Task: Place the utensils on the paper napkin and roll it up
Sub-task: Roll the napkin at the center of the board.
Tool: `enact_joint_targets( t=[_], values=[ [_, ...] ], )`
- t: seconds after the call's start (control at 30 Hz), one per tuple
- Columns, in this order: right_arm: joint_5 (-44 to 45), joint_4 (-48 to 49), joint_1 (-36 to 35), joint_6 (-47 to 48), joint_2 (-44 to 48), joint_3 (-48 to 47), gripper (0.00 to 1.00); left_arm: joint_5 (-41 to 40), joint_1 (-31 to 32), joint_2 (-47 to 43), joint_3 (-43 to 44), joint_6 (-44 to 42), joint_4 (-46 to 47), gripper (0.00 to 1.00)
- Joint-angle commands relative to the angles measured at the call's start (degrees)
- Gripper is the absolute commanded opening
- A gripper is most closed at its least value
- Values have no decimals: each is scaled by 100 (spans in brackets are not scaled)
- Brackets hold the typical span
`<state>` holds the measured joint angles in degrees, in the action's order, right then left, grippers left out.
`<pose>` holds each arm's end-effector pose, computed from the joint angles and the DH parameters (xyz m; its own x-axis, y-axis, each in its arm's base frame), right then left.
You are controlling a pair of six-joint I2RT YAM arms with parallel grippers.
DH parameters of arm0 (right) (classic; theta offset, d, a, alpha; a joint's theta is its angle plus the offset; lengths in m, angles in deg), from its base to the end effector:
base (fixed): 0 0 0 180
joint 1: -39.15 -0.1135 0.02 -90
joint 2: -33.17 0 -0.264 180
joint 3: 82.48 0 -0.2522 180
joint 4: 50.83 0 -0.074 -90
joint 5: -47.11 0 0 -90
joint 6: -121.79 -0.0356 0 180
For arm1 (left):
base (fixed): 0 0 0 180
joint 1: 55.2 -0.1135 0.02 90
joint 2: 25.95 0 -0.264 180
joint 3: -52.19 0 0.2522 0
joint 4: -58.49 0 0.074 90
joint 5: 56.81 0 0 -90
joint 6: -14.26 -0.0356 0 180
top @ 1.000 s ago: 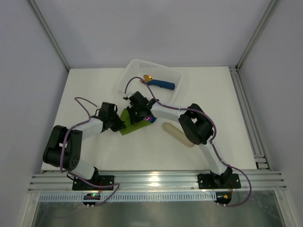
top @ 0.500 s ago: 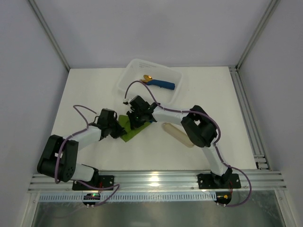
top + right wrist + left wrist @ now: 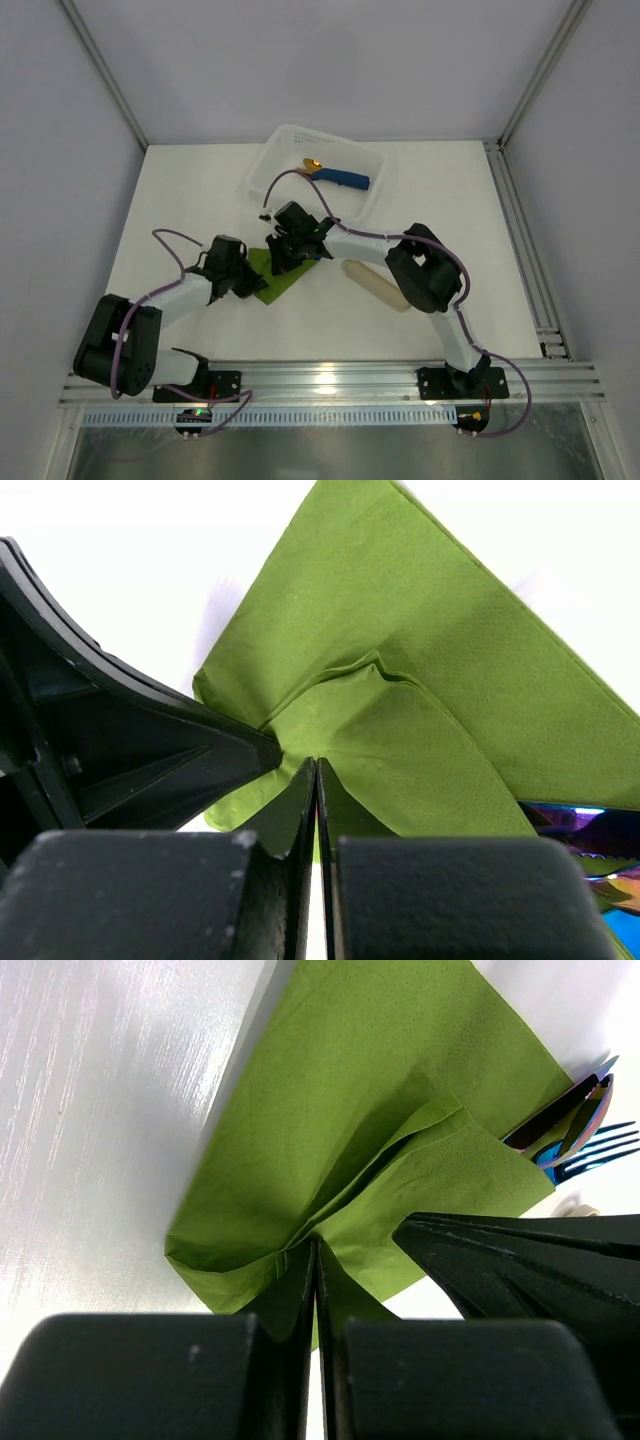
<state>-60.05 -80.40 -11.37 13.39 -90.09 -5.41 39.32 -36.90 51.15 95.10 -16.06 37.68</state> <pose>0.2913 0.3701 0.1640 -0.7324 -0.4148 -0.5400 -0.6609 0.6236 0.4175 0.2195 -0.0766 0.1395 -0.7123 -0.6684 -0.2140 -0.4844 0.6889 -0.5393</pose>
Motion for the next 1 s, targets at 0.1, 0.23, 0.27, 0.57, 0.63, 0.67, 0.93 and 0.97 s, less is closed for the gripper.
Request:
enact_joint_targets(
  t=[0.1, 0.23, 0.27, 0.57, 0.63, 0.67, 0.93, 0.97],
  values=[
    [-102, 228, -28, -77, -13, -206, 4, -191, 121, -90, -208, -44, -508, 0],
    [-155, 245, -28, -112, -101, -224, 4, -270, 156, -248, -190, -62, -631, 0],
    [-155, 254, -28, -129, -128, -224, 4, -279, 165, -300, -181, -70, -648, 0],
    [-102, 87, -28, -156, -347, -286, 4, -323, 296, -397, -41, -211, -824, 0],
    [-76, 78, -28, -156, -365, -277, 4, -271, 305, -415, -14, -229, -833, 0],
    [-24, 70, -28, -156, -374, -277, 4, -236, 314, -441, -6, -255, -833, 1],
    [21, 34, -28, -121, -409, -312, 4, -226, 402, -836, -67, -246, -1017, 1],
    [12, 26, -28, -121, -418, -321, 4, -226, 419, -872, -84, -238, -1026, 1]
  ],
)
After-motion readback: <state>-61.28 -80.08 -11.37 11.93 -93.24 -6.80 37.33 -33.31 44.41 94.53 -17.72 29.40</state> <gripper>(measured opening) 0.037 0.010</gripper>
